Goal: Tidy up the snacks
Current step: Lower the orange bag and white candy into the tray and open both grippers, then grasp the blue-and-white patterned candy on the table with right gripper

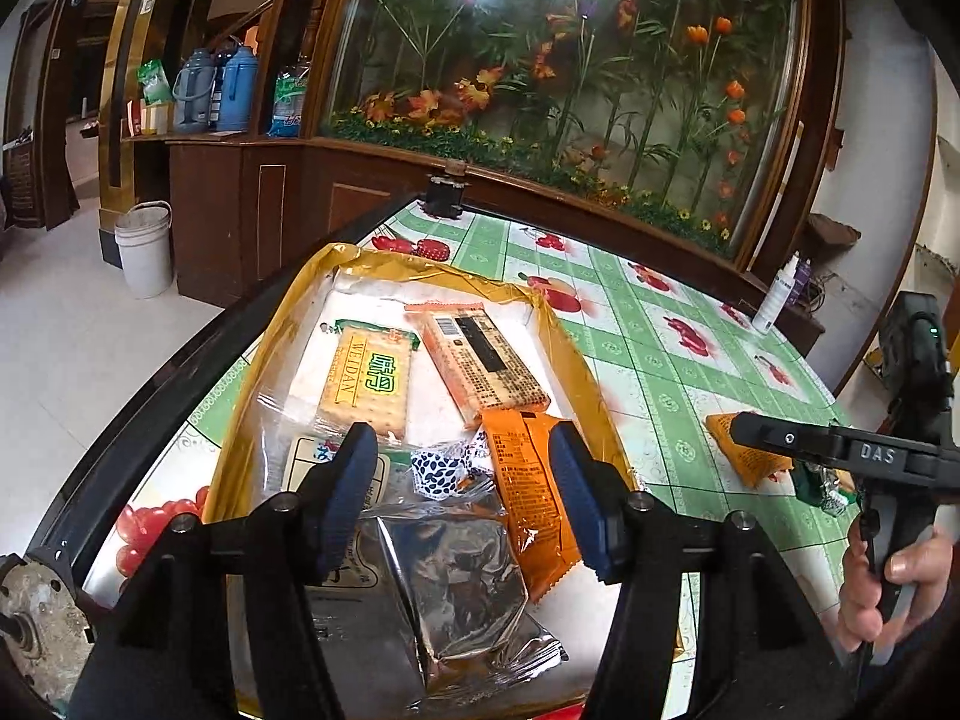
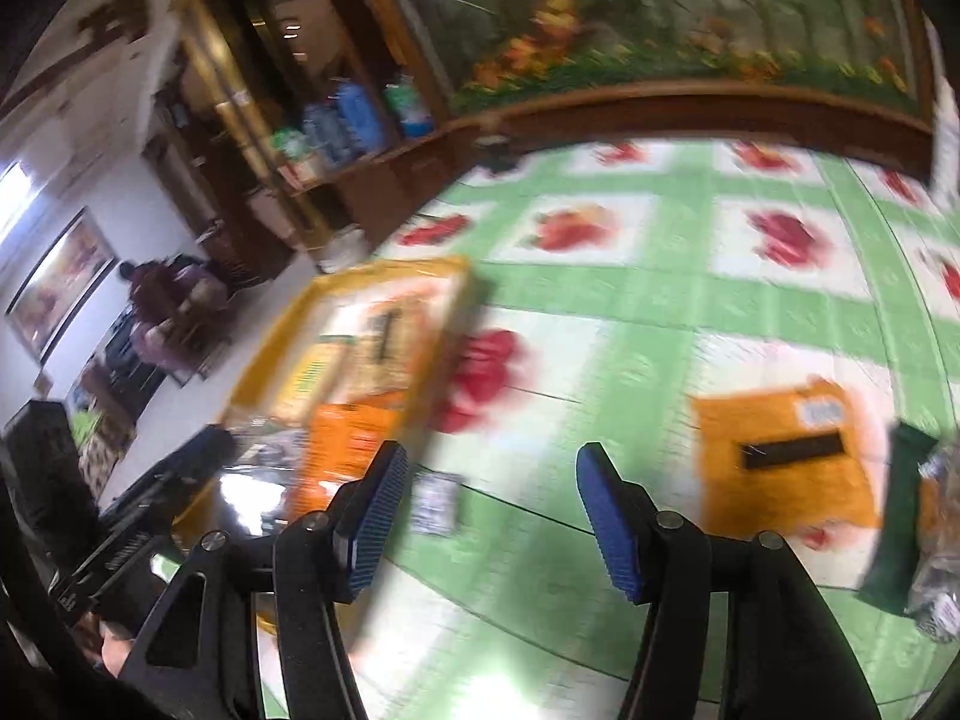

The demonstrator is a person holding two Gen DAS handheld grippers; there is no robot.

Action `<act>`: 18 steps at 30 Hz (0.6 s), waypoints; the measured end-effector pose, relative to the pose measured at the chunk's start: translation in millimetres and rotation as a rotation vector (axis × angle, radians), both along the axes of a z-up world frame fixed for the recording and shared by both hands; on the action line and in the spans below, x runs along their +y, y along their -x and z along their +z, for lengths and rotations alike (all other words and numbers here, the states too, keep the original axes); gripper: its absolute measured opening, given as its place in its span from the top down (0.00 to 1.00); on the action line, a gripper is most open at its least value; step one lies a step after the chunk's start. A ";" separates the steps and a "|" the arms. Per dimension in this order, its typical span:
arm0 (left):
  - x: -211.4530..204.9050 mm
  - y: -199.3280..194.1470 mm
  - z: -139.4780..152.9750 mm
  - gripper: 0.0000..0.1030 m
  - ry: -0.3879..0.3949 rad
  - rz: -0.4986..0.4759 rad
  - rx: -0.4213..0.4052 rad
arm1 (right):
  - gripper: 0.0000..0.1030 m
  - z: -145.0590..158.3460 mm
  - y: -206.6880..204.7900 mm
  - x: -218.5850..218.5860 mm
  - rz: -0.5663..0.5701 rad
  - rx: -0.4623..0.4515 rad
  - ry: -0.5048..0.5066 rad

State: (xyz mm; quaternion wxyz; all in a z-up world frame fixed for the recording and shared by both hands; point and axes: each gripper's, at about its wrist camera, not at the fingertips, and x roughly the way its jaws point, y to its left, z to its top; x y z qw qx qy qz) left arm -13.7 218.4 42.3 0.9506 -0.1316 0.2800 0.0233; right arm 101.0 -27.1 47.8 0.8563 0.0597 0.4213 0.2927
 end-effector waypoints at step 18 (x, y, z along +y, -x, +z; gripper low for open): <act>-12.2 4.7 2.4 0.43 -0.072 -0.014 -0.020 | 0.69 -43.0 15.6 70.3 0.151 0.019 0.178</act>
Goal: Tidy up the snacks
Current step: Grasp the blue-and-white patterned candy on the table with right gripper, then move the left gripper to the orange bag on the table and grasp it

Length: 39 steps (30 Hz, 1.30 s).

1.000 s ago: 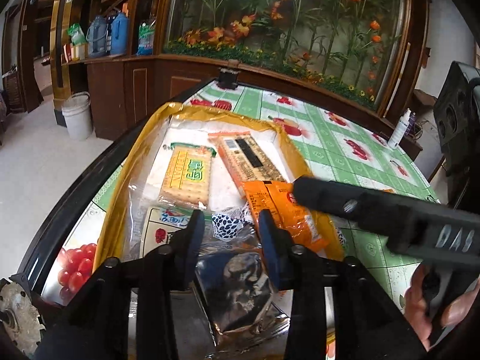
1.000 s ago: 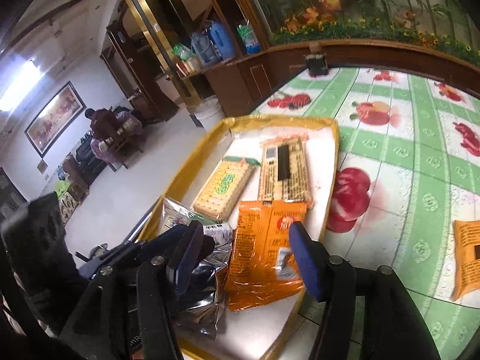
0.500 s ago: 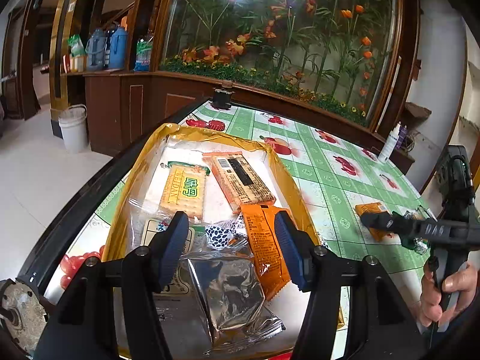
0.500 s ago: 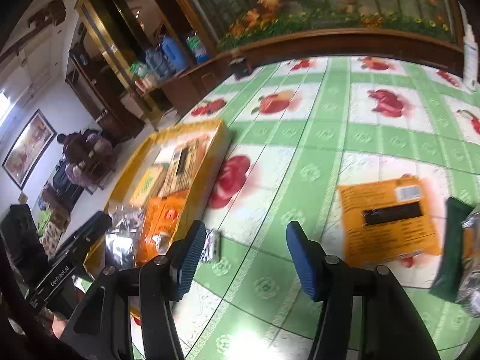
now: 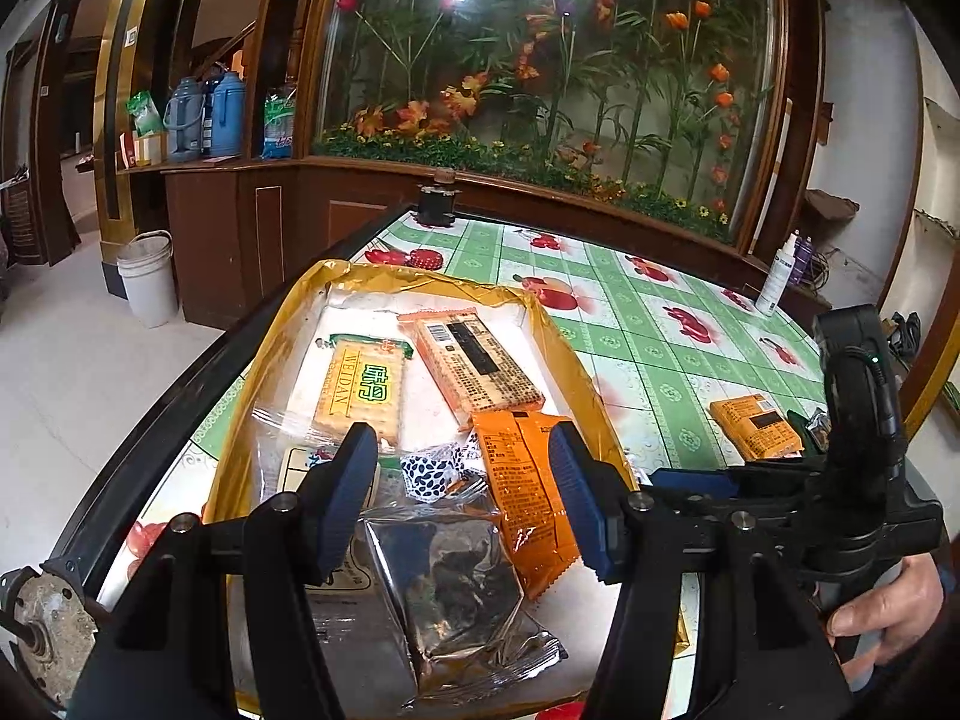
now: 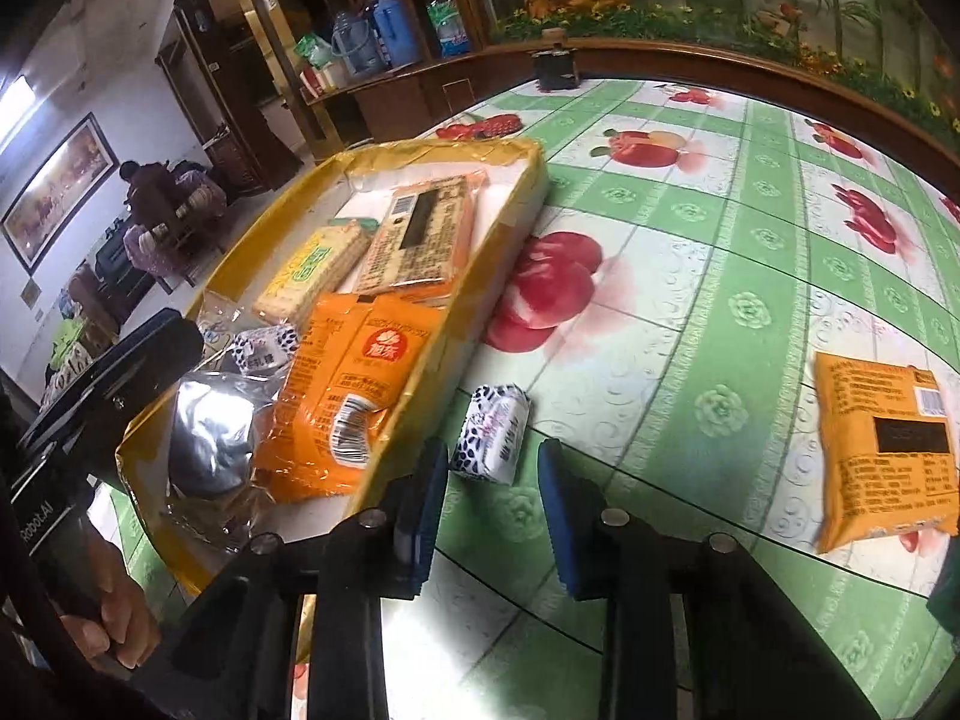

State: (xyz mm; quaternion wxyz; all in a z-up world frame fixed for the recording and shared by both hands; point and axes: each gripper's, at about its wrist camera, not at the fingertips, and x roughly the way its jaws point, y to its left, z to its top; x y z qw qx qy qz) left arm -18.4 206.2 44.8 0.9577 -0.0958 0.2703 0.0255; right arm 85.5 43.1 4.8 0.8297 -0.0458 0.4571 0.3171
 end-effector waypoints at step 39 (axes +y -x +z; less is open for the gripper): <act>-224.7 -190.2 -7.6 0.27 0.023 -0.523 0.408 | 0.82 55.3 4.1 -254.1 -0.435 -0.061 -0.358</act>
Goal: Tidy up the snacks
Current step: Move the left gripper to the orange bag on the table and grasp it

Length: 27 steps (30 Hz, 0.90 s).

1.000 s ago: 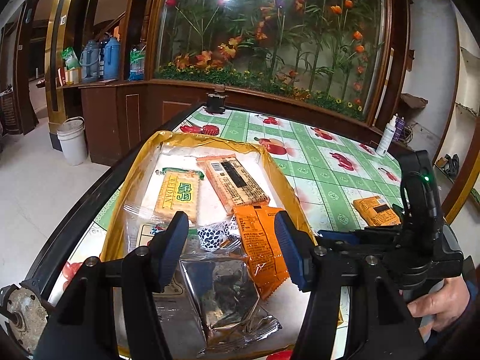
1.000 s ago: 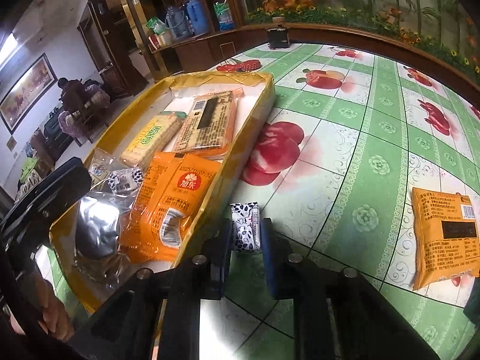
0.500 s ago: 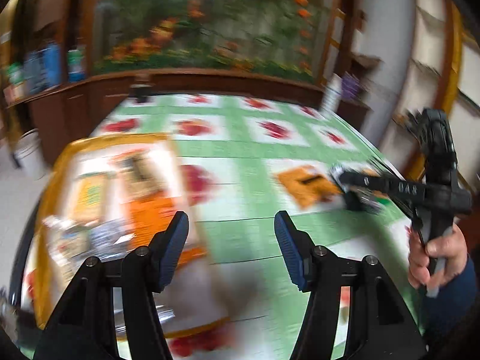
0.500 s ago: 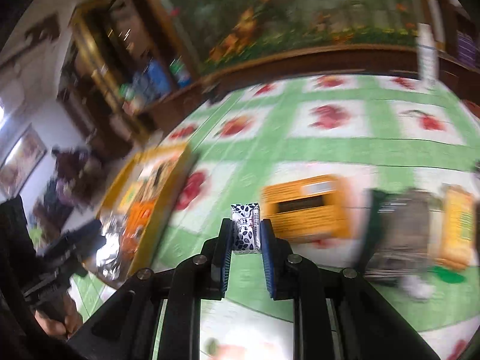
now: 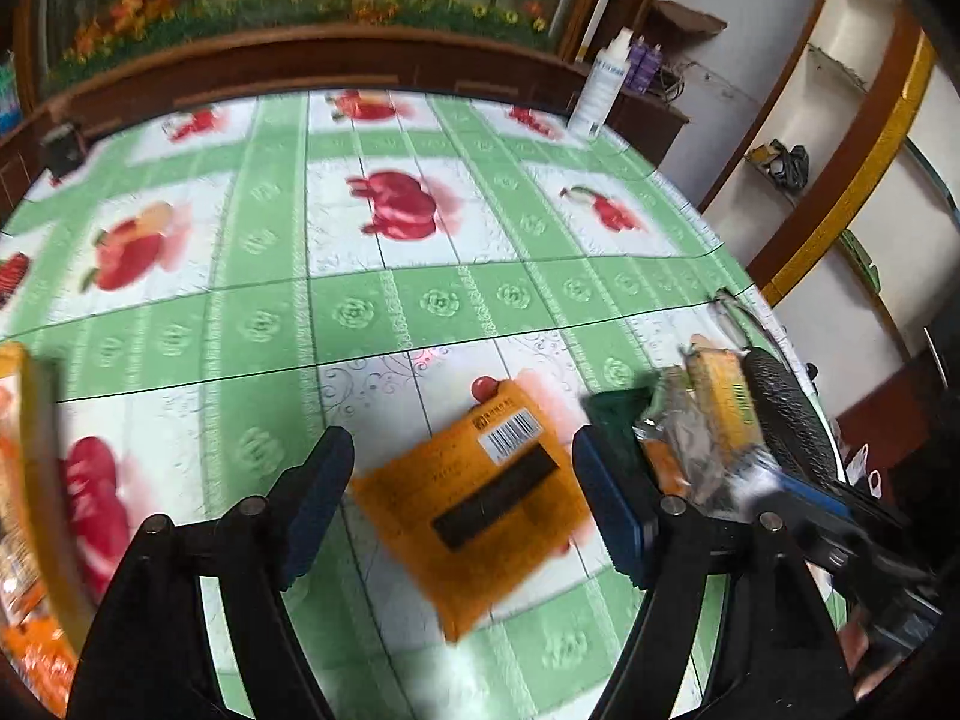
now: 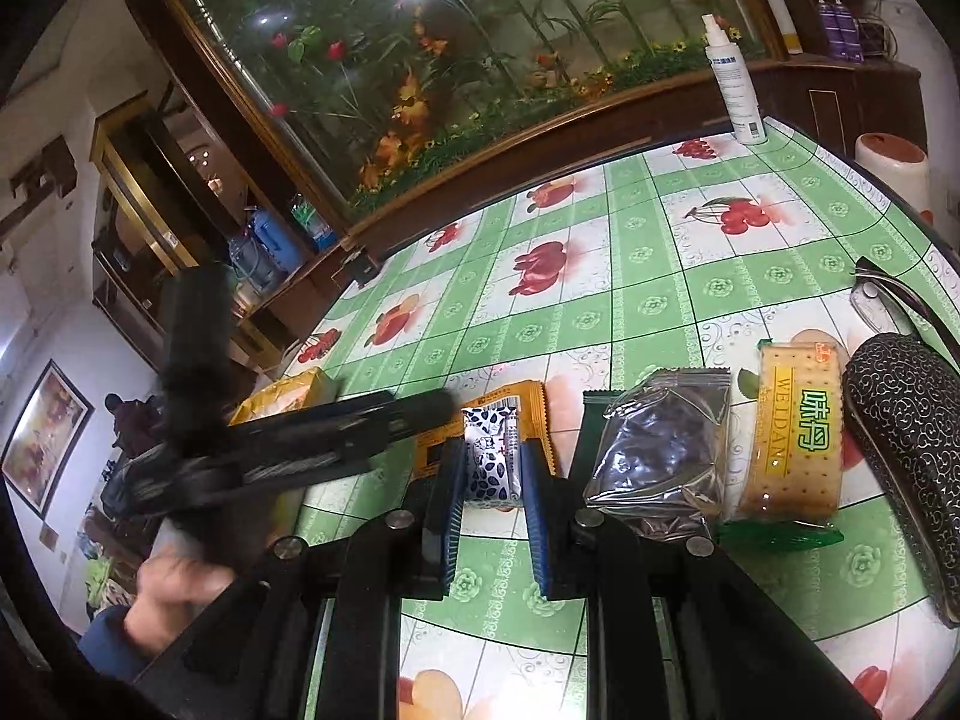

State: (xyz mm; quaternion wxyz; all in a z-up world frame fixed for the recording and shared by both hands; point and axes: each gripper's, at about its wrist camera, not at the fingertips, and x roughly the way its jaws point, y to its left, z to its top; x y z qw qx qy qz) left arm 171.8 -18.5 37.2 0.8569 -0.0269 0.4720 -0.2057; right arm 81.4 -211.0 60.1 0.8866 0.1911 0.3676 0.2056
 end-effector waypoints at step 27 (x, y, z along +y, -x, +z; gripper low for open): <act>-42.1 78.4 -32.0 0.19 -0.231 -0.191 -0.140 | 0.82 -9.9 -7.9 -5.7 -0.064 0.005 0.004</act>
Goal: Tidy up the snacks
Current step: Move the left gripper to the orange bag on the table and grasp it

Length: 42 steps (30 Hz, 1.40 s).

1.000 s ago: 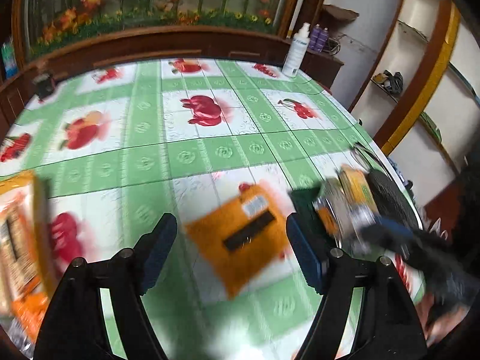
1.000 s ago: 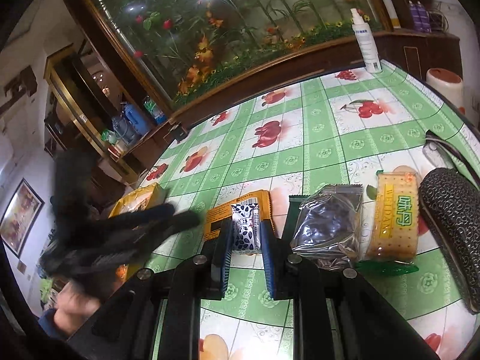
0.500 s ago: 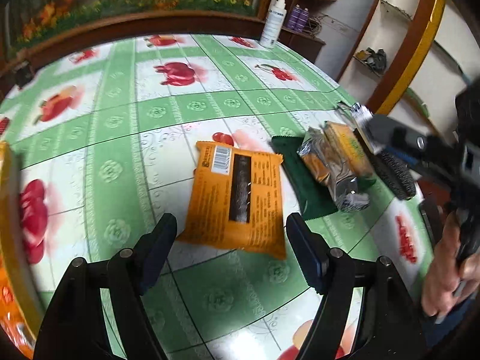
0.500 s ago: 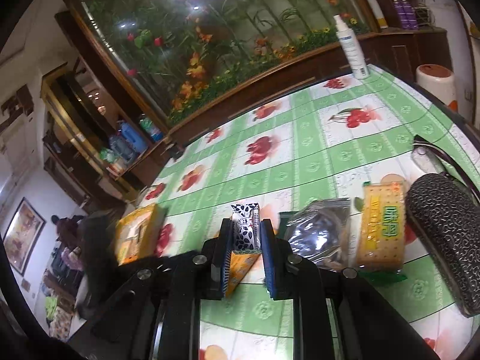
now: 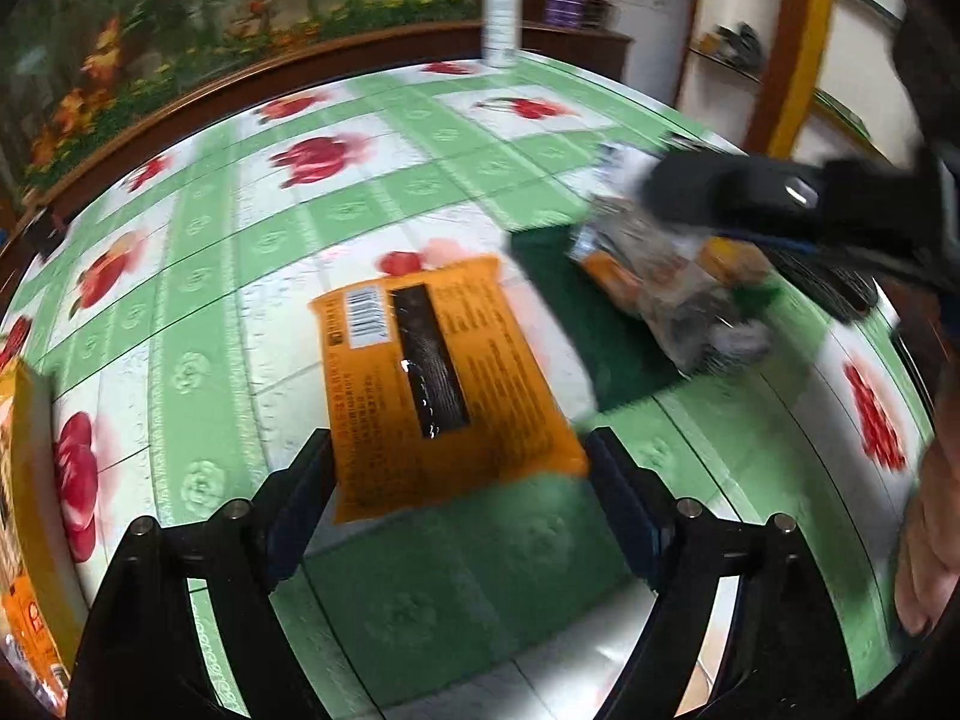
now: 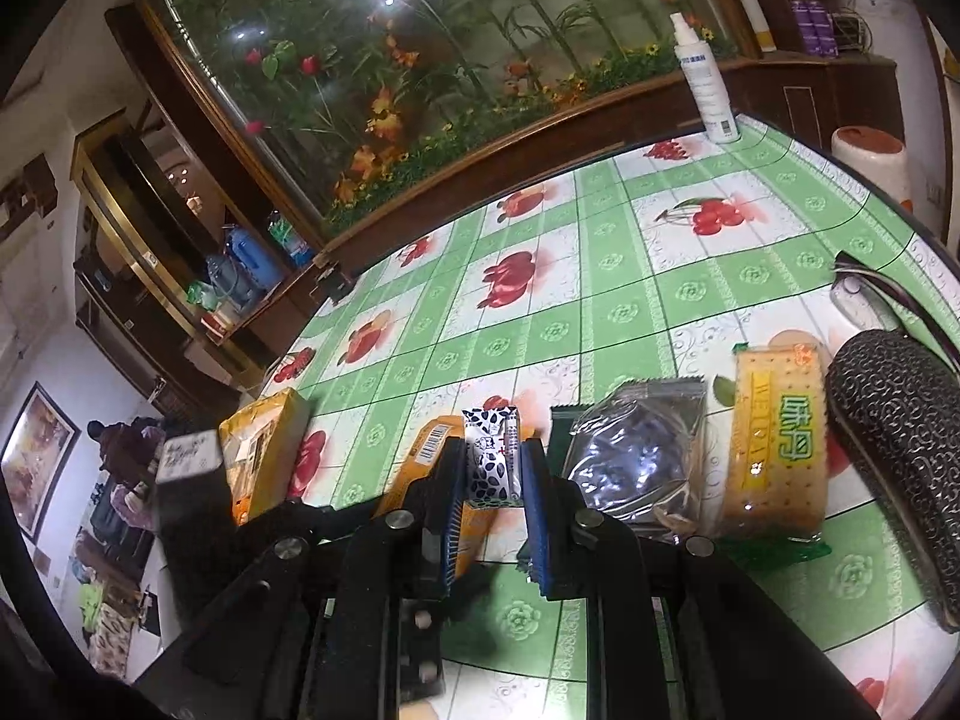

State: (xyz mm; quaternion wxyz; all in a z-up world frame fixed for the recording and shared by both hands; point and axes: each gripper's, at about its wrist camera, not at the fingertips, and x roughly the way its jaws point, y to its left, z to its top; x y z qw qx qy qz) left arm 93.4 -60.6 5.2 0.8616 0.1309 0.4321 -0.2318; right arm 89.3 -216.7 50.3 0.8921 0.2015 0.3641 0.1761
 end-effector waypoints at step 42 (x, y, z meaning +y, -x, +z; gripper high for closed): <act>38.4 -11.1 18.9 0.30 0.180 0.181 0.084 | 0.82 5.4 10.4 5.8 -0.001 -0.013 0.014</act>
